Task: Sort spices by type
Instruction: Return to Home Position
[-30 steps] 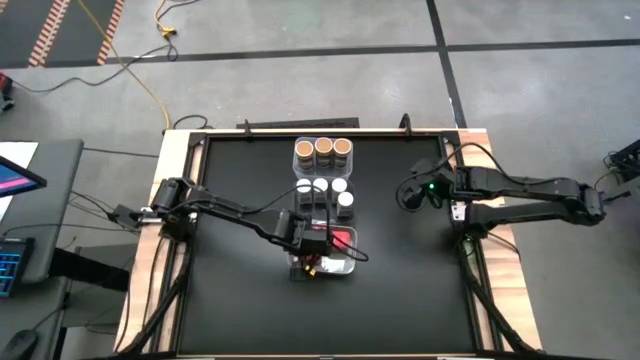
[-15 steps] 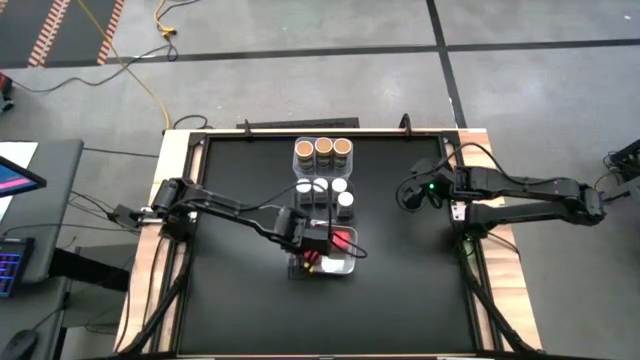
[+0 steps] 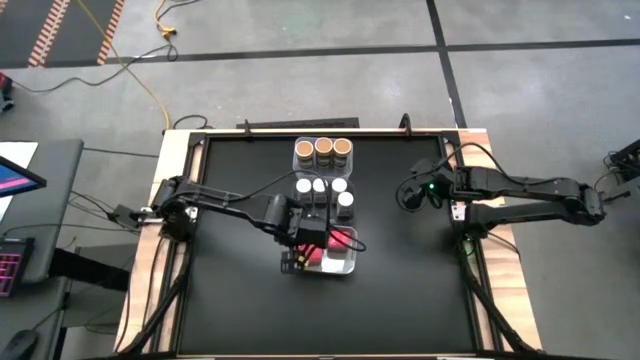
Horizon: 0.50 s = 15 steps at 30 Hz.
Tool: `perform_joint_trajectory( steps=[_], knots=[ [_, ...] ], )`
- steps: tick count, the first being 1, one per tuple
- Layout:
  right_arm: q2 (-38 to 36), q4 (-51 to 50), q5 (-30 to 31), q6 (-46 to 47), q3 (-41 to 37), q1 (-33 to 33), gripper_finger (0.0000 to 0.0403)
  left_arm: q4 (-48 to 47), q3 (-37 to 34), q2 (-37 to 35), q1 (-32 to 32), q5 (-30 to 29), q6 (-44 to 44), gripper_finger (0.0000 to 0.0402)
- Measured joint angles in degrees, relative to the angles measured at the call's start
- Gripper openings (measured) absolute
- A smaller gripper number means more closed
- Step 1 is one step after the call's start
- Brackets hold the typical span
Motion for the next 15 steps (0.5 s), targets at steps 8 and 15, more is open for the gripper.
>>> perform_joint_trajectory(
  steps=[8, 15],
  knots=[
    [0.0, 0.0, -0.01, -0.01, 0.0, 0.01, 0.0363, 4.19, 0.32, -1.02, 1.4, -8.05, 1.16, 0.0279],
    [-0.01, -0.05, -0.02, -0.01, 0.0, 0.07, 0.0363, 22.1, -19.52, -14.36, 2.26, -9.49, 2.78, 0.0279]
  ],
)
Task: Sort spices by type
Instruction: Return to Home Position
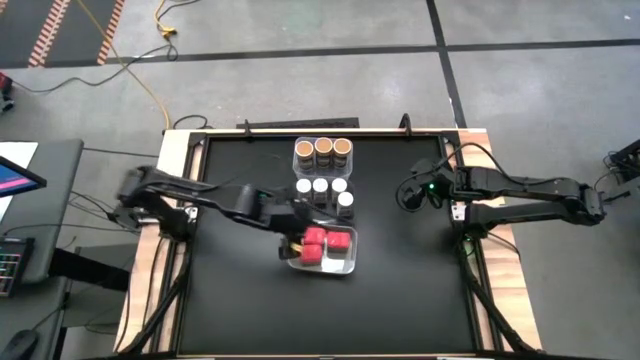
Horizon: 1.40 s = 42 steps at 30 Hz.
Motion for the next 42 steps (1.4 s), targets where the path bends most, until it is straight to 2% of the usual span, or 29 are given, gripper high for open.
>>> perform_joint_trajectory(
  steps=[9, 13, 17, 19, 26, 34, 37, 42],
  knots=[
    [0.0, 0.05, 0.0, 0.0, 0.0, 0.0, 0.0363, 36.89, -42.0, -30.29, 3.08, -0.03, 1.88, 0.0279],
    [0.0, 0.06, 0.0, 0.0, 0.0, 0.0, 0.0363, 47.72, -55.61, -41.09, 5.49, 0.12, 2.54, 0.0279],
    [0.0, 0.05, -0.01, 0.0, 0.0, 0.0, 0.0363, 58.11, -66.2, -50.31, 8.93, 4.45, 4.45, 0.0279],
    [0.0, 0.1, 0.0, 0.0, -0.01, 0.0, 0.0363, 61.99, -70.02, -54.07, 11.07, 7.19, 6.03, 0.0279],
    [0.0, 1.95, -0.02, 0.0, 0.0, 0.0, 0.0363, 63.69, -76.7, -63.61, 15.91, 11.84, 10.03, 0.0279],
    [0.0, 2.82, -0.04, 1.91, -0.02, 0.0, 0.0363, 69.55, -87.06, -76.05, 15.38, 4.87, 5.87, 0.0279],
    [0.0, 2.82, -0.02, 2.46, -0.02, 0.0, 0.0363, 69.59, -88.55, -81.13, 14.4, 2.94, 7.03, 0.0279],
    [0.0, 2.83, -0.02, 1.88, -0.02, 0.0, 0.0363, 64.41, -89.73, -89.28, 14.17, 1.75, 8.81, 0.0279]
  ],
)
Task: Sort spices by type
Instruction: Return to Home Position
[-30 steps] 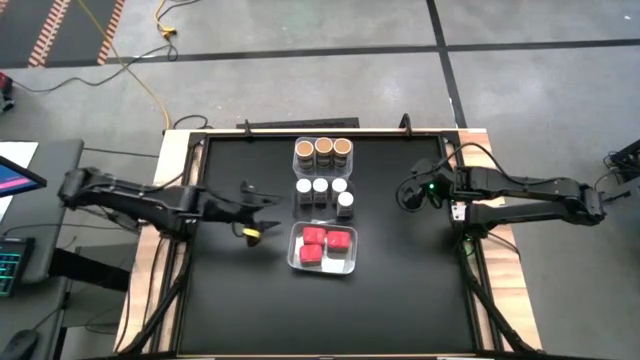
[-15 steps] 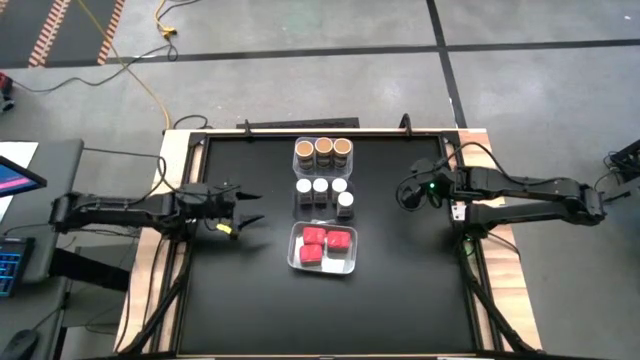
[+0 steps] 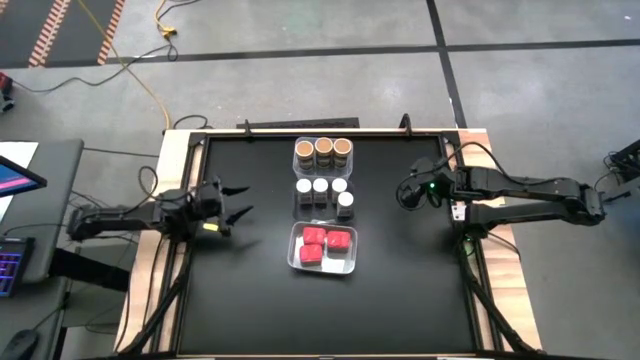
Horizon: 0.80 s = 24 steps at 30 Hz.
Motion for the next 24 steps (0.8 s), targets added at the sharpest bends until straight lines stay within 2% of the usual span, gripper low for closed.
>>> perform_joint_trajectory(
  steps=[3, 11, 18, 24],
  knots=[
    [0.0, -0.01, 0.0, -0.22, 0.0, 0.0, 0.0363, -3.85, -0.04, -5.5, 0.0, 0.01, 0.39, 0.0279],
    [0.0, -0.21, 0.0, -0.4, 0.0, 0.11, 0.0363, -5.32, -0.15, -5.69, -0.08, 8.89, -0.67, 0.0279],
    [0.0, -0.19, -0.02, 1.1, 0.0, 0.03, 0.0363, -5.03, -0.2, -5.19, -0.07, 7.14, -2.27, 0.0279],
    [-0.17, -0.01, -0.94, -2.25, 0.0, 1.19, 0.0363, -5.11, -0.24, -5.13, -0.07, 7.37, -2.48, 0.0279]
  ],
)
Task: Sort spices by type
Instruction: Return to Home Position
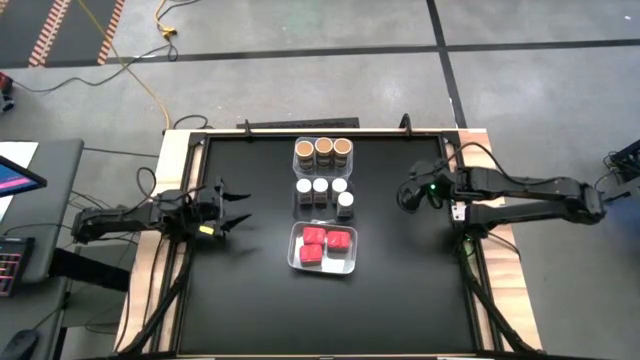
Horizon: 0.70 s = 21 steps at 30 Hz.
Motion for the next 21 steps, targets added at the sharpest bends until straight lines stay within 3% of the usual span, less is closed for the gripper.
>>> perform_joint_trajectory(
  steps=[9, 16, 21],
  knots=[
    [-4.73, 4.48, -2.23, -4.07, -4.02, 8.59, 0.0363, -0.03, -0.02, 0.02, 0.0, 0.0, 0.07, 0.0279],
    [-16.31, 16.83, -2.25, -5.86, -13.8, 17.1, 0.0363, -0.06, -0.02, 0.02, 0.0, 0.0, 0.22, 0.0279],
    [-25.52, 20.07, -2.21, -9.38, -18.34, 20.92, 0.0363, -0.07, -0.02, 0.01, 0.02, 0.01, 0.07, 0.0279]
  ],
)
